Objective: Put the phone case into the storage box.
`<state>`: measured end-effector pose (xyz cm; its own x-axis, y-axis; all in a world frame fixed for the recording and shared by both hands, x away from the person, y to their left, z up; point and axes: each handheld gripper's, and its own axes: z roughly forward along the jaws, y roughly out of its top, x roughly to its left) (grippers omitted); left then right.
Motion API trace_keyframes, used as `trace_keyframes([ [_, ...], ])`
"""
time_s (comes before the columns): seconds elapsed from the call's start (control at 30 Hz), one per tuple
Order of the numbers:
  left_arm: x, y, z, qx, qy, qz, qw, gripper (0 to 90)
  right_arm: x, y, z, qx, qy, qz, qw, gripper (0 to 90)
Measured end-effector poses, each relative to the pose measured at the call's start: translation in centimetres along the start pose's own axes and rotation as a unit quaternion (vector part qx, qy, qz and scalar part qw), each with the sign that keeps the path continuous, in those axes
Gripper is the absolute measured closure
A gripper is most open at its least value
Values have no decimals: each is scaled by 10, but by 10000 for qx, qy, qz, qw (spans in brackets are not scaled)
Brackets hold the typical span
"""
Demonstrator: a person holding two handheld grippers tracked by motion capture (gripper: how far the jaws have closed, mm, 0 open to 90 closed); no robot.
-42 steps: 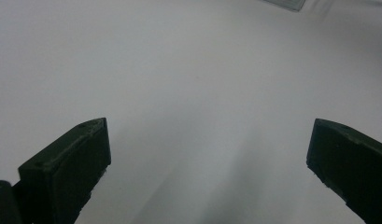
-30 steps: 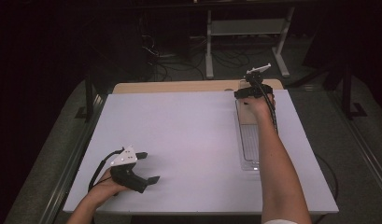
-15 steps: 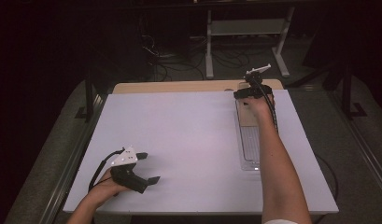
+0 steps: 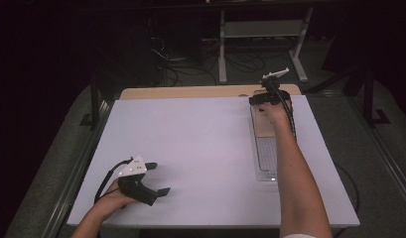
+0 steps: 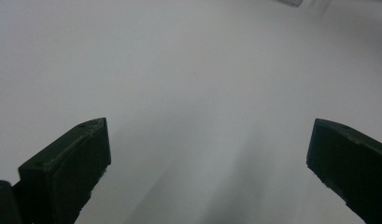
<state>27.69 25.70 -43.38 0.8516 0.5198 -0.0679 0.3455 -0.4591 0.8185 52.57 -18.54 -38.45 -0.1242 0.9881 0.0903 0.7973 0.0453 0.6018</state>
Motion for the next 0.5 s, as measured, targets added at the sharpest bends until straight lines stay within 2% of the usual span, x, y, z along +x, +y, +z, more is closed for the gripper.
trace_keyframes([
  [0.23, 0, 0, 1, 10, -27, 2, 10000, 0, -1, 2, -5, -120, 51, -2, 9999, 57],
  [0.5, 0, 0, 1, 22, -27, 17, 10000, 0, -3, 5, -21, -326, 162, 18, 9993, 60],
])
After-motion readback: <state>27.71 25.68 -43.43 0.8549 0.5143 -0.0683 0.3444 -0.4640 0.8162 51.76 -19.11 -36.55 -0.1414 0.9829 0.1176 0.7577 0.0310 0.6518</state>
